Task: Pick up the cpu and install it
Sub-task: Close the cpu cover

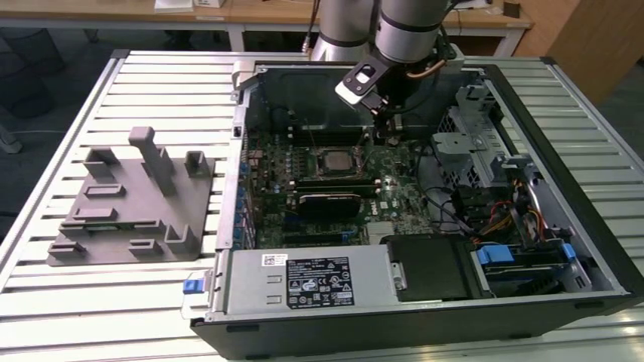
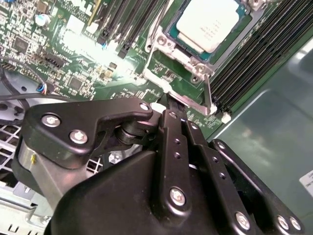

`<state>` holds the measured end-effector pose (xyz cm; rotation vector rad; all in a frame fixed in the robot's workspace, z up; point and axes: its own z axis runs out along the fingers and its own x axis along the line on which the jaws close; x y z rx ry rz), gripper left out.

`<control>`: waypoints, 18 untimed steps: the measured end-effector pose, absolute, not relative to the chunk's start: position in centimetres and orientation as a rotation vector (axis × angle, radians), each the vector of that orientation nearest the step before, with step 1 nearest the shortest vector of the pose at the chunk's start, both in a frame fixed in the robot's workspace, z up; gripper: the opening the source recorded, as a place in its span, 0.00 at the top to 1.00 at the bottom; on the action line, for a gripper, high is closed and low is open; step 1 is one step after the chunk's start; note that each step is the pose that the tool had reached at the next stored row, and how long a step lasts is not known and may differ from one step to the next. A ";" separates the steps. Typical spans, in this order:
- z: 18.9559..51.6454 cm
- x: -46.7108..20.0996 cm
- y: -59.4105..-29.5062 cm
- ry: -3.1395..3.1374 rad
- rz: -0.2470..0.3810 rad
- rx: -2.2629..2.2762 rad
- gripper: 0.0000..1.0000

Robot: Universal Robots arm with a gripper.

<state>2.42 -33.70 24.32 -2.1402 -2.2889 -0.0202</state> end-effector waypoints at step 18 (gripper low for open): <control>23.4 1.1 -33.6 -2.289 -0.020 -2.140 0.89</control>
